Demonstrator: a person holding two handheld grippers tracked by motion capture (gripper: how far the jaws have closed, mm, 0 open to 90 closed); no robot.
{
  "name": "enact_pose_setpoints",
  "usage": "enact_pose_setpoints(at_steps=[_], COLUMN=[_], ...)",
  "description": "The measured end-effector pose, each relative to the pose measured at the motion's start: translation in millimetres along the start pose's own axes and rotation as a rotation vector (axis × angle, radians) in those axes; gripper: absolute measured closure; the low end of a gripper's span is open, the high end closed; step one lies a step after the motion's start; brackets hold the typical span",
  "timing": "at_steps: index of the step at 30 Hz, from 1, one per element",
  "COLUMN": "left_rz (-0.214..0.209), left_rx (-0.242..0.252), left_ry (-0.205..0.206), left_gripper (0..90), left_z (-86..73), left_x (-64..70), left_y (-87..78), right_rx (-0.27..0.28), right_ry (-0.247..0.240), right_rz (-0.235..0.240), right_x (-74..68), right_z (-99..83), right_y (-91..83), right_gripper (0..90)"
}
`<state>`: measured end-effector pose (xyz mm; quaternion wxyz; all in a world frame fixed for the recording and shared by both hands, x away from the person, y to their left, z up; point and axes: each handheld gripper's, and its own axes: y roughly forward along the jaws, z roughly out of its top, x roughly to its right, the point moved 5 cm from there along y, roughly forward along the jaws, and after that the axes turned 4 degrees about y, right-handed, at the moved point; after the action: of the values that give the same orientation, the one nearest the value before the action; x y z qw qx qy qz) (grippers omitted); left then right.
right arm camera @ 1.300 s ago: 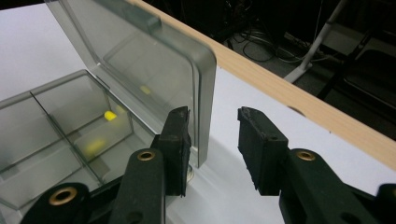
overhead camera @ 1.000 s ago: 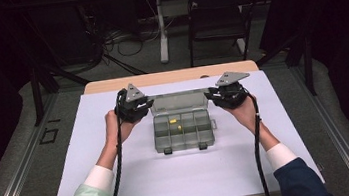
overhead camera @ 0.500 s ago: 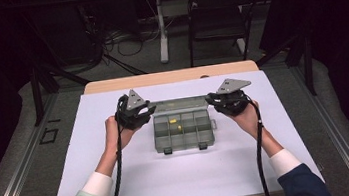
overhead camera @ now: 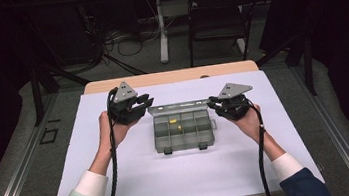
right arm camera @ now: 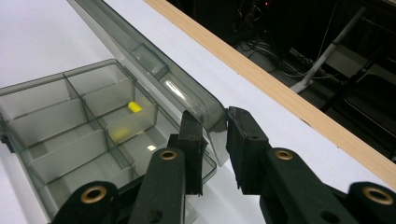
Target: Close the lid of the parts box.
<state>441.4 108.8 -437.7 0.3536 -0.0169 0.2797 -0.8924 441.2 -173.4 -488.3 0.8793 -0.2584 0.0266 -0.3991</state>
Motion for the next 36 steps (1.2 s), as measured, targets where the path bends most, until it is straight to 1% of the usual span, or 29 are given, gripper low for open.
enact_pose_setpoints(at_steps=[3, 4, 9, 12, 13, 14, 15, 17, 19, 20, 22, 23, 24, 25, 26, 27, 28, 29, 30, 33, 35, 36], left_rz=[-0.014, -0.032, -0.073, -0.099, -0.107, -0.112, -0.118, -0.126, -0.135, -0.135, -0.143, -0.144, -0.145, -0.151, -0.151, -0.155, -0.156, -0.155, -0.153, -0.149, -0.148, -0.146], left_rx=[-0.04, -0.052, -0.097, -0.109, -0.11, -0.107, -0.114, -0.118, -0.126, -0.127, -0.125, -0.124, -0.123, -0.124, -0.123, -0.127, -0.131, -0.131, -0.127, -0.12, -0.126, -0.122], left_ry=[-0.019, -0.027, -0.014, -0.002, -0.001, -0.001, 0.004, 0.002, 0.001, -0.001, -0.01, -0.014, -0.014, -0.024, -0.021, -0.026, -0.022, -0.024, -0.023, -0.018, -0.002, -0.002], left_gripper=[83.3, 84.4, 89.4, 89.8, 89.9, 89.9, 89.9, 89.9, 89.9, 89.9, 89.9, 89.9, 89.9, 89.9, 90.0, 89.9, 89.9, 89.9, 89.9, 89.9, 89.9, 89.9], left_z=[-4.1, -6.9, -19.5, -25.1, -26.7, -28.2, -30.1, -33.9, -39.1, -40.9, -46.4, -50.1, -52.3, -55.9, -58.0, -61.4, -63.3, -65.8, -67.1, -71.1, -72.5, -73.2], left_x=[-1.5, -0.4, 7.8, 12.8, 14.4, 15.8, 17.2, 20.5, 24.2, 25.2, 27.9, 29.6, 30.2, 32.4, 33.1, 35.3, 36.1, 37.9, 38.9, 43.5, 45.7, 47.1], left_y=[8.0, 11.0, 18.0, 18.9, 18.9, 19.3, 19.4, 20.5, 22.0, 22.4, 23.6, 24.5, 24.7, 25.3, 25.8, 26.6, 27.1, 27.6, 27.9, 27.7, 27.8, 27.5], right_rx=[-0.002, 0.0, -0.007, -0.021, -0.031, -0.038, -0.047, -0.075, -0.105, -0.134, -0.167, -0.182, -0.184, -0.184, -0.182, -0.175, -0.159, -0.152, -0.131, -0.095, -0.07, -0.067], right_ry=[-0.001, -0.001, 0.005, 0.009, 0.01, 0.008, 0.011, 0.012, 0.019, 0.029, 0.04, 0.05, 0.058, 0.062, 0.067, 0.068, 0.073, 0.075, 0.08, 0.092, 0.097, 0.097], right_rz=[0.007, 0.008, 0.024, 0.032, 0.04, 0.046, 0.051, 0.068, 0.071, 0.095, 0.089, 0.098, 0.095, 0.093, 0.09, 0.08, 0.066, 0.061, 0.05, 0.05, 0.061, 0.065], right_x=[-1.1, -1.4, -3.6, -4.5, -5.1, -5.7, -6.2, -6.5, -6.1, -5.8, -3.0, -1.4, 0.7, 1.9, 3.4, 4.2, 5.3, 5.5, 5.2, 1.8, -3.4, -5.7], right_z=[-2.5, -3.0, -7.9, -11.6, -14.2, -16.7, -19.6, -26.4, -33.4, -39.1, -46.8, -50.7, -54.2, -55.6, -56.7, -56.6, -55.4, -54.4, -51.9, -46.1, -41.6, -40.3], right_y=[-2.1, -2.6, -6.0, -7.3, -8.0, -8.6, -9.0, -9.4, -9.4, -8.3, -7.5, -6.9, -7.2, -7.9, -9.0, -10.1, -11.9, -13.0, -14.9, -17.4, -17.5, -17.2], right_gripper=[75.9, 75.8, 72.5, 66.7, 65.6, 62.7, 60.4, 56.2, 53.7, 51.6, 52.3, 52.8, 56.3, 59.6, 62.6, 68.1, 73.6, 77.6, 81.6, 88.2, 90.0, 90.0])
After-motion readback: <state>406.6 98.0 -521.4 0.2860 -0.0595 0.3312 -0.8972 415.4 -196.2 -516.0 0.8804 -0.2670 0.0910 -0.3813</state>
